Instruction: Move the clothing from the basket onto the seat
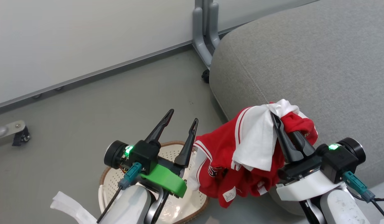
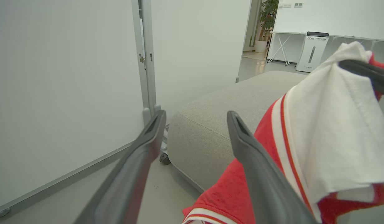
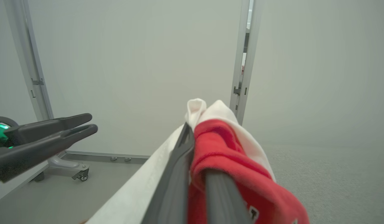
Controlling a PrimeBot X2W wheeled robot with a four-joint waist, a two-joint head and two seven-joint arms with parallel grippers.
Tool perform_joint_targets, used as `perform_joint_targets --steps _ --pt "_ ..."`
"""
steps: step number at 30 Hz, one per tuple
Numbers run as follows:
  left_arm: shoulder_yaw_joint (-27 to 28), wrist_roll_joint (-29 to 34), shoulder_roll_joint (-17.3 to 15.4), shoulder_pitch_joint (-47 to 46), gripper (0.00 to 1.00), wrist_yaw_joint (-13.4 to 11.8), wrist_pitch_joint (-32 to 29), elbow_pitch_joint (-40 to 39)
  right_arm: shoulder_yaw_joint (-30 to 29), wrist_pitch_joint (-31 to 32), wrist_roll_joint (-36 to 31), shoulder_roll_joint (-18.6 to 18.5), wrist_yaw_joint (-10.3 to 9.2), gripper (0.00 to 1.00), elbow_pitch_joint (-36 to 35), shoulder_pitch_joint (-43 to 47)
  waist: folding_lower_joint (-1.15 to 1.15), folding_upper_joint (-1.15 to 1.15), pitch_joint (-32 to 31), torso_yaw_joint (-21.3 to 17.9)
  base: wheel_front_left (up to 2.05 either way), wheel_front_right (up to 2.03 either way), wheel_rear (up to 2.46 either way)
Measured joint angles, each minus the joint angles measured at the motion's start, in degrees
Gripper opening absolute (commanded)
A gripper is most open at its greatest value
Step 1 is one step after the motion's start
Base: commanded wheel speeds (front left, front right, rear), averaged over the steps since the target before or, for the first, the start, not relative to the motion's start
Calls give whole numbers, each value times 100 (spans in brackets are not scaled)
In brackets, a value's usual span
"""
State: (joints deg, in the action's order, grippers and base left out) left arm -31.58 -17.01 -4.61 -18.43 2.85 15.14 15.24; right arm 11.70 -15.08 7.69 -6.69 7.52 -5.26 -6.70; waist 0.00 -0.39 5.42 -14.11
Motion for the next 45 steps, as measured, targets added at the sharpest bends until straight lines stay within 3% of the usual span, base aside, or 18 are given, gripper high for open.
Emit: perform_joint_targets --steps 14,20,24,30,36,40,45 --pt "380 414 -180 414 100 220 -1 7 -244 1 67 165 1 0 -519 400 0 0 432 -1193 0 0 0" --pt "276 527 -182 286 100 297 0 51 -882 1 233 233 0 0 -903 -34 0 0 772 -1460 0 0 0" --pt "47 635 -202 -3 100 357 -29 15 -1568 0 410 14 0 0 -1122 -837 0 0 1085 -1506 0 0 0" --pt "-140 666 -370 -407 100 403 -266 -388 -2455 -2 817 -757 0 0 -1099 -2131 0 0 1654 -1386 0 0 0" --pt "-305 755 -631 -643 100 422 -572 -942 -2895 -1 1433 -2118 1 0 -57 -3675 0 0 2356 -1102 0 0 0" --pt "-324 768 -742 -717 100 423 -688 -1273 -3078 -2 1540 -2826 1 0 639 -4696 0 0 2801 -891 0 0 0" --pt "-372 764 -754 -764 100 424 -725 -1502 -3049 -7 1424 -3208 1 0 1379 -5274 -1 0 3268 -632 0 0 0"
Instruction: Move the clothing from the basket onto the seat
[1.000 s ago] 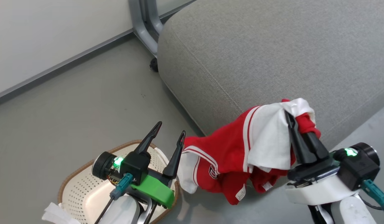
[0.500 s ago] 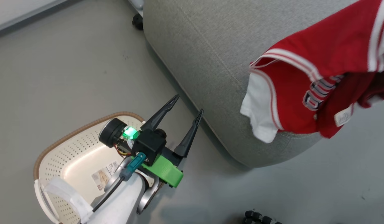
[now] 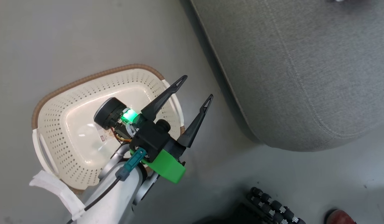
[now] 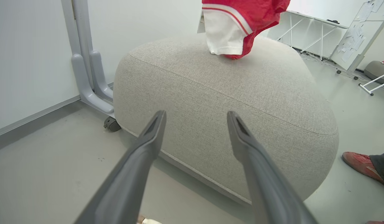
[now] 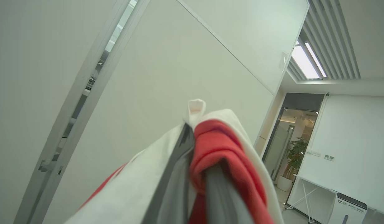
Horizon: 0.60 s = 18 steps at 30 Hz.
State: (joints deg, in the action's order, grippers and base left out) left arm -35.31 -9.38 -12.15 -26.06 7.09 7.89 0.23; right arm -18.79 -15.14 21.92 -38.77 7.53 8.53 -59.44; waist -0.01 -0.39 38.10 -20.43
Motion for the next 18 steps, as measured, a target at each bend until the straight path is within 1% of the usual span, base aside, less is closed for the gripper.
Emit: perform_joint_targets --steps 3,6,11,14,17,18 --pt "-5 0 3 -78 100 -3 27 -25 138 0 -120 76 0 0 499 30 0 0 238 157 0 0 0" --pt "-20 -8 40 -137 100 -3 87 13 53 0 -235 354 0 0 1058 219 -1 0 437 305 0 0 0" --pt "-68 -67 110 -229 100 -4 219 171 -103 1 -452 1070 0 0 1989 714 -1 0 647 551 0 0 0" --pt "-51 -105 141 -270 100 -13 288 261 -257 0 -549 1345 0 0 2237 937 0 0 684 658 0 0 0" --pt "-3 -125 152 -274 100 -63 389 371 -410 0 -616 1649 0 0 2264 1172 0 0 622 704 0 0 0" --pt "8 -145 163 -274 100 -73 427 405 -498 0 -649 1729 0 7 2231 1252 -1 0 584 710 0 0 0"
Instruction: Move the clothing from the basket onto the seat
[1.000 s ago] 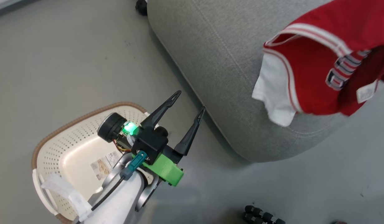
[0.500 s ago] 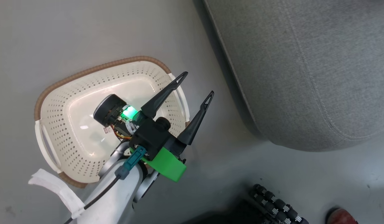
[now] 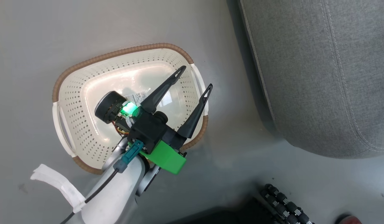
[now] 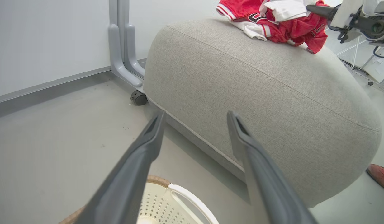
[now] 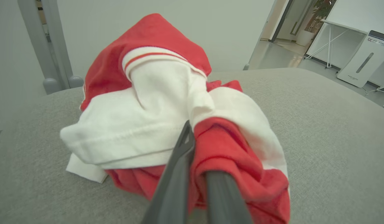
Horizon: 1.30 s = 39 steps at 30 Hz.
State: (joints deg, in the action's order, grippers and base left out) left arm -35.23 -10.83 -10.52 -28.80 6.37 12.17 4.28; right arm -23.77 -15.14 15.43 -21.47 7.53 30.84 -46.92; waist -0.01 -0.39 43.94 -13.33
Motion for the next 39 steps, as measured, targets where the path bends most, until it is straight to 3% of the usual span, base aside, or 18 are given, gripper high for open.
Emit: perform_joint_targets --steps 2,11,17,22,28,34,39 --pt "9 -37 30 3 100 -31 53 93 -155 0 -53 127 0 100 -101 175 0 0 -92 7 0 0 0" --pt "349 -497 371 459 100 -221 261 547 -190 0 -463 882 0 100 -1278 1875 1 0 -872 26 0 0 0" --pt "876 -584 589 968 100 -376 297 325 648 1 -525 1303 0 100 -2036 3154 1 0 -1574 108 0 0 0" --pt "1313 -597 684 1552 100 -426 296 296 2019 0 -247 1382 0 100 -2252 3785 2 0 -2175 234 0 0 0" --pt "1844 -605 753 2176 100 -611 297 307 2811 0 25 1362 0 100 -2312 4090 2 0 -2904 499 0 0 0" --pt "2242 -291 761 2738 100 -631 298 -142 3052 0 -193 1359 0 100 -2585 4348 2 0 -3537 832 0 0 0" --pt "2507 -319 761 3251 100 -710 298 -536 2895 0 -389 1422 0 100 -2940 4553 2 0 -3998 1120 0 0 0"
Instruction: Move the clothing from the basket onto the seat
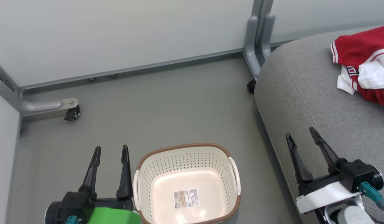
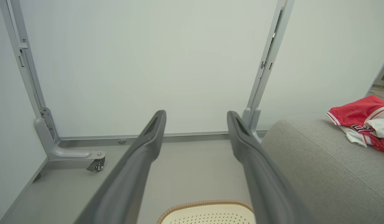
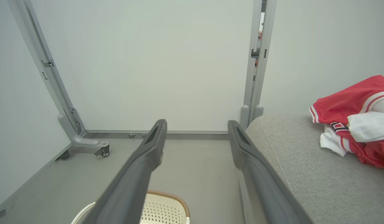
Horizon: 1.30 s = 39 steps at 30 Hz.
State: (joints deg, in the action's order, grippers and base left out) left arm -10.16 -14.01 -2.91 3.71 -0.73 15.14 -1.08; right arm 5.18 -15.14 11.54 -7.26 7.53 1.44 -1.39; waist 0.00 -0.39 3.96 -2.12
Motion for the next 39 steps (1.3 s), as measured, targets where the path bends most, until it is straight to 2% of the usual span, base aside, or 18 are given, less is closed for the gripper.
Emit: perform_joint_targets --steps 10,23,24,29,39 --pt "154 66 1 669 100 -51 0 36 -447 0 -259 185 0 100 -142 575 0 0 -660 368 0 0 0" --pt "202 300 2 928 100 31 0 134 -554 0 -336 288 0 100 -119 811 0 0 -920 412 0 0 0" --pt "199 303 2 929 0 29 -1 168 -550 0 -344 294 0 0 -82 811 0 0 -922 416 0 0 0" --pt "177 236 2 961 0 29 -5 401 -525 26 -265 352 0 0 164 874 0 0 -917 414 0 0 0" --pt "272 -912 -37 867 0 97 -236 530 -580 301 850 361 0 0 315 789 0 0 -873 397 0 0 0"
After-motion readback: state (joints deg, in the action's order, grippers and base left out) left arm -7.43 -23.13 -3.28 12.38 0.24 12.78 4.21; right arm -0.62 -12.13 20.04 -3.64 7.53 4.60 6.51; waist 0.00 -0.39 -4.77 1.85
